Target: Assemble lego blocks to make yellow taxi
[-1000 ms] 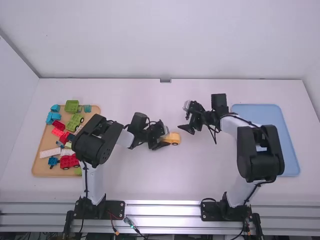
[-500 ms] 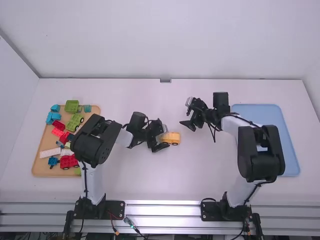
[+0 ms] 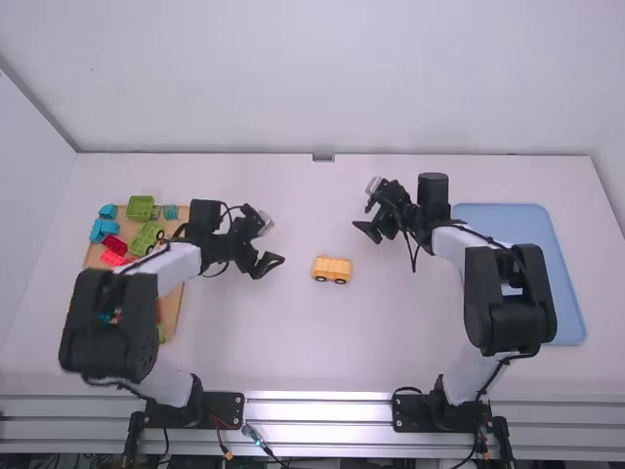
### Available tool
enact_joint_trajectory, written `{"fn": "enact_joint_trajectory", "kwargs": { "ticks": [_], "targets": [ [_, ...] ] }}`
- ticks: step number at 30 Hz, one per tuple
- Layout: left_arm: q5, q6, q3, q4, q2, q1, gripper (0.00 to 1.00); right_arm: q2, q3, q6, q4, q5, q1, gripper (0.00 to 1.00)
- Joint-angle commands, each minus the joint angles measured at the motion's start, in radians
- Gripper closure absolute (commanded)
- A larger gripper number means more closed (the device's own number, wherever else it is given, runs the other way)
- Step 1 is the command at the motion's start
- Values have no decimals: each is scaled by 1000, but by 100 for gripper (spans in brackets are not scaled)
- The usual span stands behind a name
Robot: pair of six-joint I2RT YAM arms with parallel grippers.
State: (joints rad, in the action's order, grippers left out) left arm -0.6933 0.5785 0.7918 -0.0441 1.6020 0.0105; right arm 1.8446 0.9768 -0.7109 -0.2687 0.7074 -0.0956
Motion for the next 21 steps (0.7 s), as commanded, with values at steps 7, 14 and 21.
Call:
{"fn": "enact_joint_trajectory", "kwargs": {
  "ticks": [7, 14, 21],
  "targets": [
    [650, -439, -3, -230, -323, -127, 1, -22, 65, 56, -15, 2, 16, 1],
    [761, -451, 29, -436, -343, -262, 1, -22, 103, 60, -4, 2, 16, 1],
    [681, -407, 50, -492, -263, -448, 11, -22, 118, 92, -17, 2, -5, 1]
  ]
}}
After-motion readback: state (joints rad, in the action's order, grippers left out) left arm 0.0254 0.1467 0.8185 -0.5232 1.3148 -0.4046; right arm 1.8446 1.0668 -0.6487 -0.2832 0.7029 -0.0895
